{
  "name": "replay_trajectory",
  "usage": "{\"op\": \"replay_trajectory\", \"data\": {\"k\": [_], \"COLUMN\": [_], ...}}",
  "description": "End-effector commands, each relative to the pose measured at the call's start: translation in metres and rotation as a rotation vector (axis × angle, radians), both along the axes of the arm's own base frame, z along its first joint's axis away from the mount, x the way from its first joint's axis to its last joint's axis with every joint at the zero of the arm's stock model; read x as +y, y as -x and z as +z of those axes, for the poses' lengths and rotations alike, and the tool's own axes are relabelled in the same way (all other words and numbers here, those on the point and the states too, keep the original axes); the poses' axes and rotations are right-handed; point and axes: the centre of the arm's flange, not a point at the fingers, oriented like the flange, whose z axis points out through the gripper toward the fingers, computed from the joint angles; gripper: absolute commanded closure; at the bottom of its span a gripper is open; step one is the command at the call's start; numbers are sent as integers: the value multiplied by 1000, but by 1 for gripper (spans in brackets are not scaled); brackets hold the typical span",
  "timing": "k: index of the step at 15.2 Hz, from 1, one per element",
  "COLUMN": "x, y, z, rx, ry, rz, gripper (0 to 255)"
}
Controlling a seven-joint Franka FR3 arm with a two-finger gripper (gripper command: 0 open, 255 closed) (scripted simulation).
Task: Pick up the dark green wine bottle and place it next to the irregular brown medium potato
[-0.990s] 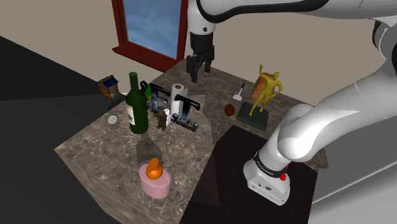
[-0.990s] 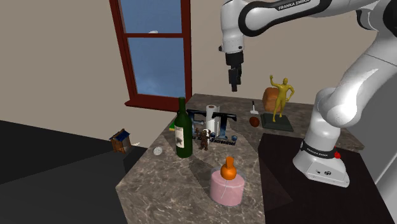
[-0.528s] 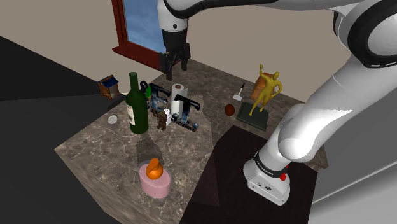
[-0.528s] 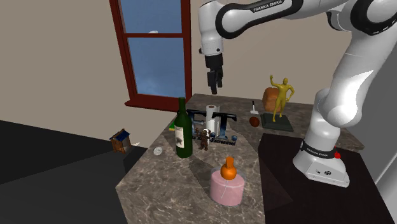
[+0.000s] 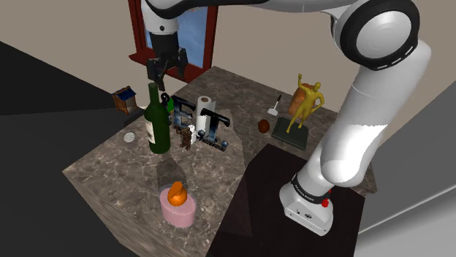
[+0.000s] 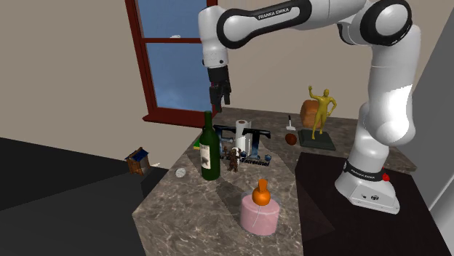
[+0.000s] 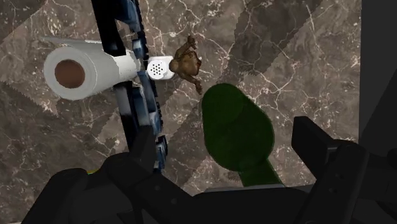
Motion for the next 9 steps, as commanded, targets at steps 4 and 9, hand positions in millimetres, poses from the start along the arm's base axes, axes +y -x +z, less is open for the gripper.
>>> {"op": "replay_trajectory", "data": {"k": [4, 9], "x": [39, 38], "y": [-47, -43], "z": [-4, -31], "rx": [-6, -6], "ry": [-16, -16], "rz": [17, 17], "gripper": [0, 0]}}
